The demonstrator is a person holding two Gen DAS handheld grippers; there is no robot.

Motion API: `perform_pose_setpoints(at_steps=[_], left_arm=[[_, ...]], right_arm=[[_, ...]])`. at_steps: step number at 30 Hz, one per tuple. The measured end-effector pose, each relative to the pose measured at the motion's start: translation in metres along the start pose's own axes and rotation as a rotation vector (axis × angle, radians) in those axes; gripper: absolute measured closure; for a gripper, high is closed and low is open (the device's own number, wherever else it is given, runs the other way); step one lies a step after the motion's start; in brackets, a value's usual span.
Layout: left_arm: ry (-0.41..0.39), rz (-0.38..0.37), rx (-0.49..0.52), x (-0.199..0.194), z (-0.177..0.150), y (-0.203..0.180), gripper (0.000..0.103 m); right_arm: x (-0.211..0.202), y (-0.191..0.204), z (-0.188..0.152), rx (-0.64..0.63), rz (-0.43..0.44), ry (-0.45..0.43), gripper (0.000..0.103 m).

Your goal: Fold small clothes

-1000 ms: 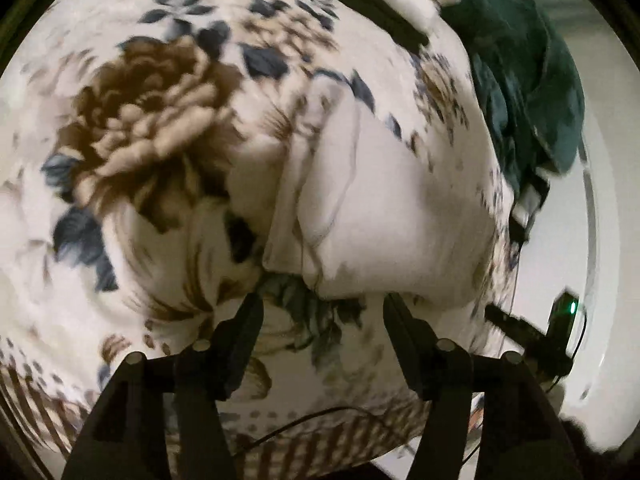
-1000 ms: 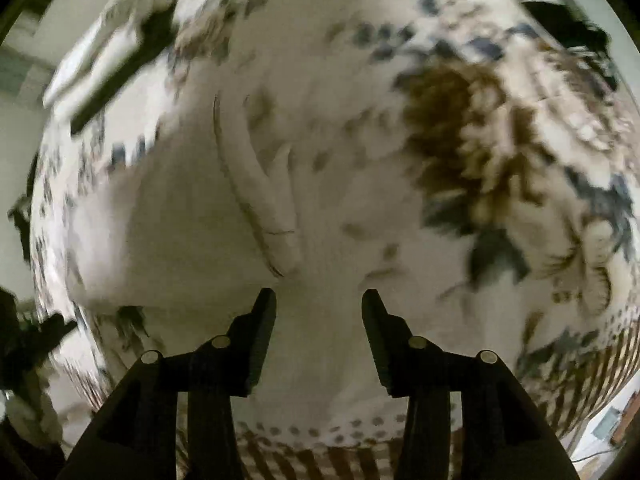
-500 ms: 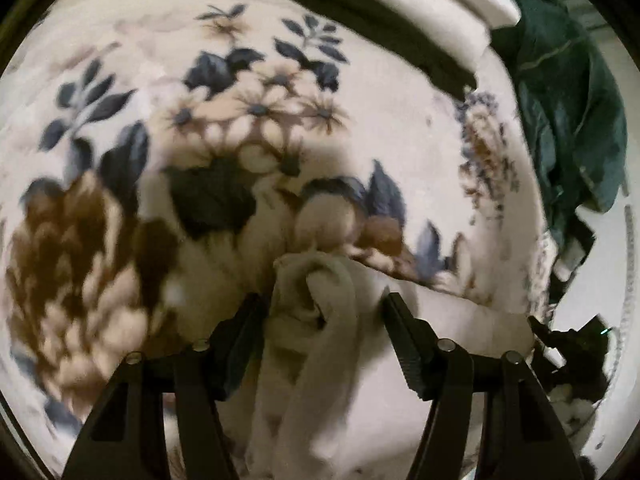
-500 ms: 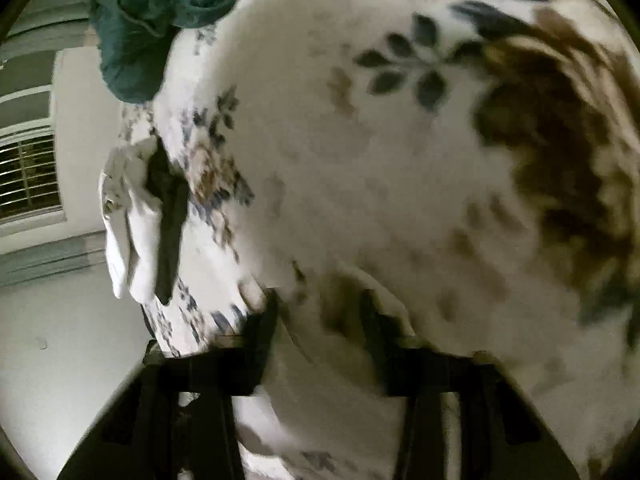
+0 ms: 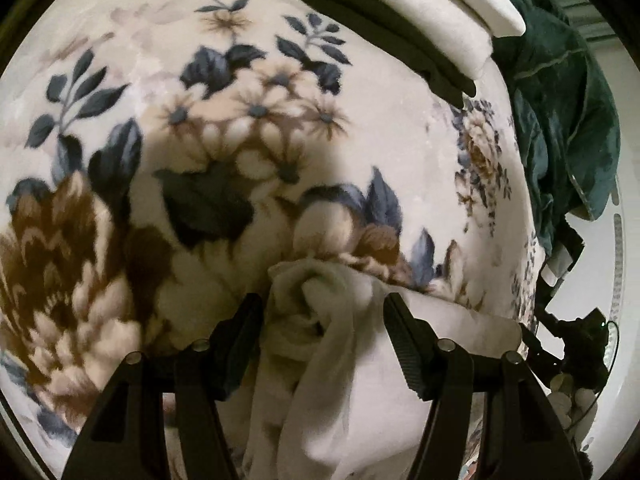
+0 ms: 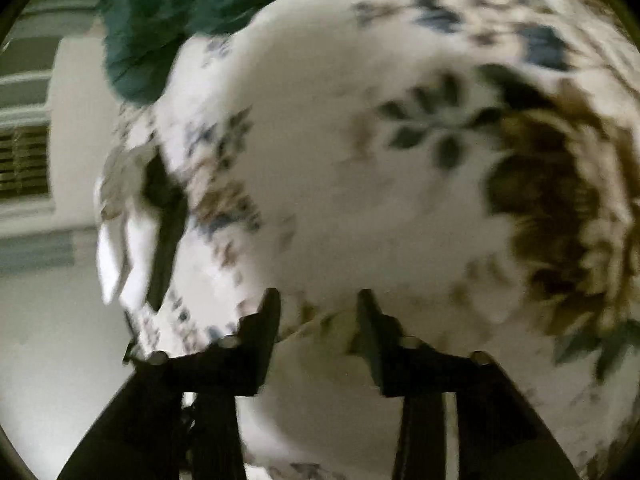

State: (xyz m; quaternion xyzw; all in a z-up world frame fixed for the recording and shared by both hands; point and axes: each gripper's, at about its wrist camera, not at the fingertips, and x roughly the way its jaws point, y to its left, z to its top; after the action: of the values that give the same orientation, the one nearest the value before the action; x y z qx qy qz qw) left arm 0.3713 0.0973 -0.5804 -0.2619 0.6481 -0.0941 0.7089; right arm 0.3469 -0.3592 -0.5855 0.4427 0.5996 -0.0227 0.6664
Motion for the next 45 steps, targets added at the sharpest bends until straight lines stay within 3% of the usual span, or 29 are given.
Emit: perform_pose_setpoints(at_steps=[1, 2, 3, 9, 12, 15, 16, 17, 18, 19, 21, 23, 25, 28, 34, 35, 36, 37, 38, 41, 45], left_arm=[[-0.022, -0.009, 0.005, 0.0, 0.001, -0.002, 0.053], [-0.045, -0.013, 0.016, 0.0, 0.002, -0.004, 0.078], [-0.046, -0.009, 0.023, 0.001, 0.004, -0.006, 0.083], [-0.061, -0.011, -0.016, 0.005, 0.006, 0.01, 0.087], [-0.058, -0.05, -0.085, 0.008, 0.006, 0.016, 0.087], [-0.043, -0.147, -0.087, -0.005, 0.007, 0.014, 0.079], [-0.038, -0.191, -0.078, -0.01, 0.006, 0.016, 0.067], [-0.031, -0.233, -0.071, -0.014, 0.002, 0.02, 0.043], [-0.02, -0.259, -0.07, -0.014, -0.001, 0.025, 0.03], [-0.005, -0.272, -0.08, -0.011, -0.006, 0.032, 0.02], [0.035, -0.32, -0.136, -0.002, -0.015, 0.049, 0.02], [0.058, -0.411, -0.211, 0.009, -0.024, 0.061, 0.02], [0.059, -0.448, -0.223, 0.014, -0.028, 0.062, 0.02], [0.073, -0.432, -0.19, 0.024, -0.027, 0.053, 0.02], [0.116, -0.382, -0.116, 0.031, -0.021, 0.03, 0.02], [0.102, -0.369, -0.102, 0.029, -0.021, 0.025, 0.022], [0.083, -0.355, -0.092, 0.028, -0.022, 0.021, 0.03], [0.066, -0.327, -0.081, 0.026, -0.024, 0.017, 0.075], [0.039, -0.294, -0.051, 0.02, -0.025, 0.009, 0.086], [-0.043, -0.267, -0.011, 0.002, -0.03, -0.01, 0.087], [-0.073, -0.289, -0.003, -0.02, -0.025, -0.031, 0.087]], right_arm=[[0.008, 0.002, -0.002, -0.006, -0.033, 0.024, 0.061], [0.014, 0.004, -0.004, -0.01, -0.064, 0.025, 0.068], [0.017, 0.004, -0.006, -0.023, -0.115, -0.006, 0.094], [0.013, -0.023, -0.007, 0.119, -0.098, -0.075, 0.096], [0.015, -0.018, -0.01, 0.08, -0.114, -0.077, 0.096], [0.004, -0.022, -0.007, 0.072, -0.046, -0.033, 0.089], [0.0, -0.024, -0.006, 0.063, -0.002, -0.007, 0.076], [-0.006, -0.027, -0.006, 0.042, 0.032, 0.004, 0.066], [-0.009, -0.028, -0.007, 0.02, 0.034, 0.002, 0.046], [-0.013, -0.032, -0.008, -0.021, 0.037, 0.009, 0.036], [-0.009, -0.048, -0.012, -0.06, 0.026, 0.069, 0.032], [-0.001, -0.063, -0.017, -0.053, 0.076, 0.127, 0.027], [0.014, -0.075, -0.025, -0.063, 0.138, 0.193, 0.024], [0.038, -0.075, -0.038, -0.129, 0.189, 0.264, 0.024], [0.06, -0.062, -0.053, -0.123, 0.302, 0.282, 0.026], [0.062, -0.058, -0.055, -0.127, 0.307, 0.287, 0.031], [0.064, -0.056, -0.057, -0.126, 0.299, 0.287, 0.052], [0.065, -0.055, -0.059, -0.126, 0.295, 0.283, 0.072], [0.065, -0.053, -0.06, -0.126, 0.282, 0.268, 0.081], [0.056, -0.042, -0.064, -0.128, 0.25, 0.226, 0.084], [0.036, -0.024, -0.064, -0.102, 0.224, 0.191, 0.086]])
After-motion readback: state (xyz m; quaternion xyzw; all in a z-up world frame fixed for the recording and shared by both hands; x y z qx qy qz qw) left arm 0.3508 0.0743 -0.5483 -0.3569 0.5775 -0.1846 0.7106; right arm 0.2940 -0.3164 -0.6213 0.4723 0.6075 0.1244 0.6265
